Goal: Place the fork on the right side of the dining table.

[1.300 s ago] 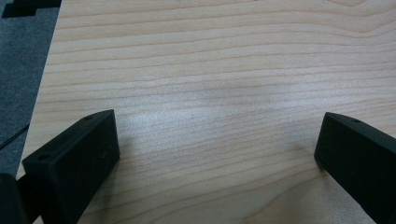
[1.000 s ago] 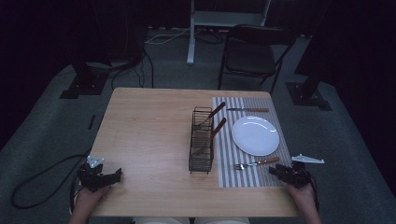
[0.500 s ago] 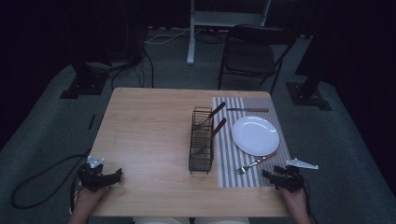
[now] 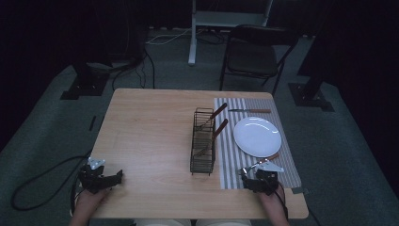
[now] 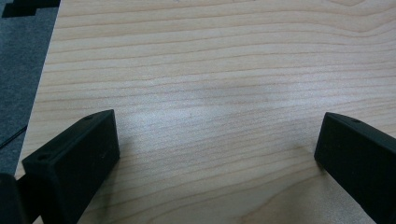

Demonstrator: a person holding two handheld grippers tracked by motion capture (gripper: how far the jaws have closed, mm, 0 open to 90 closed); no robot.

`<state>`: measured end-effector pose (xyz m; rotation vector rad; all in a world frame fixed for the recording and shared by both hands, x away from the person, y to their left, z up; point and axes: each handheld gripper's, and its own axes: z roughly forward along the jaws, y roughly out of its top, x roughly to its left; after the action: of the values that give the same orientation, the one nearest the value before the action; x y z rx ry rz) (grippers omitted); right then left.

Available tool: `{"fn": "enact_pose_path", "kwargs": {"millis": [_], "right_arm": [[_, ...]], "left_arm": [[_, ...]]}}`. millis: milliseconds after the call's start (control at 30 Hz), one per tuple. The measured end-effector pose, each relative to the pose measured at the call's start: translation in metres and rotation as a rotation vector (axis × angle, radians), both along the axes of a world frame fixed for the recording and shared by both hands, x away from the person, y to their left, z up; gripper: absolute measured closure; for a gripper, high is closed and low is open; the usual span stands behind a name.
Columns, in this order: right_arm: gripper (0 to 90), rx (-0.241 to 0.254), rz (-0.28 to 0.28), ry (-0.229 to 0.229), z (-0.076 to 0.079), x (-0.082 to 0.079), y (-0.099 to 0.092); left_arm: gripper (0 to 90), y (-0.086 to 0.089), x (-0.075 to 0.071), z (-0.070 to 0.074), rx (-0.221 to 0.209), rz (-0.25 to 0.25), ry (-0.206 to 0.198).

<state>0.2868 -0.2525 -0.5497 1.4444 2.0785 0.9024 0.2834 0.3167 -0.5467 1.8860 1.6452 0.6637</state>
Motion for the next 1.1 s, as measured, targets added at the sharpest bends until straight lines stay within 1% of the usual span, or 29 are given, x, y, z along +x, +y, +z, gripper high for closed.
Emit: {"fn": "enact_pose_path", "kwargs": {"millis": [67,133,167,233,267,300,333,433,500,567,633,667,767,800,933,1033,1100], "right_arm": [[13.3,-0.002,-0.043,0.007,0.001,0.003,0.010],[13.3,-0.004,-0.064,0.017,0.002,0.007,0.016],[13.3,-0.004,-0.064,0.017,0.002,0.007,0.016],[13.2,0.006,-0.099,0.017,0.001,0.014,0.023],[13.1,0.007,-0.100,0.014,0.001,0.015,0.024],[13.2,-0.002,-0.105,0.012,0.001,0.017,0.025],[13.2,0.005,-0.122,0.011,0.001,0.019,0.027],[13.2,0.005,-0.128,0.011,0.001,0.021,0.029],[13.2,0.005,-0.132,0.007,0.001,0.019,0.028],[13.1,0.023,-0.126,0.000,0.002,0.015,0.023],[13.1,0.024,-0.131,-0.005,0.004,0.012,0.018],[13.1,0.039,-0.119,-0.004,0.004,0.011,0.014],[13.1,0.049,-0.116,-0.006,0.005,0.005,0.001],[13.1,0.045,-0.123,-0.014,0.005,0.003,-0.003],[13.2,0.058,-0.154,-0.023,0.007,-0.006,-0.021],[13.2,0.050,-0.169,-0.022,0.006,-0.012,-0.029],[13.2,0.035,-0.175,-0.015,0.004,-0.015,-0.035]], "left_arm": [[0.2,0.000,0.000,0.000,0.000,0.000,0.000],[0.3,0.000,0.000,0.000,0.000,0.000,0.000],[0.2,0.000,0.000,0.000,0.000,0.000,0.000],[0.3,0.000,0.000,0.000,0.000,0.000,0.000],[0.2,0.000,0.000,0.000,0.000,0.000,0.000],[0.3,0.000,0.000,0.000,0.000,0.000,0.000],[0.3,0.000,0.000,0.000,0.000,0.001,0.000],[0.2,0.000,0.000,0.000,0.000,0.000,0.000],[0.2,0.000,0.000,0.000,0.000,0.000,0.000],[0.2,0.000,0.000,0.000,0.000,0.000,0.000],[0.2,0.000,0.000,0.000,0.000,0.000,0.000],[0.2,0.000,0.000,0.000,0.000,0.001,0.000],[0.2,0.000,0.000,0.000,0.000,0.000,0.000],[0.3,0.000,0.000,0.000,0.000,0.000,0.000],[0.2,0.000,0.000,0.000,0.000,0.000,0.000],[0.2,0.000,0.000,0.000,0.000,0.000,0.000],[0.2,0.000,0.000,0.000,0.000,0.000,0.000]]}}
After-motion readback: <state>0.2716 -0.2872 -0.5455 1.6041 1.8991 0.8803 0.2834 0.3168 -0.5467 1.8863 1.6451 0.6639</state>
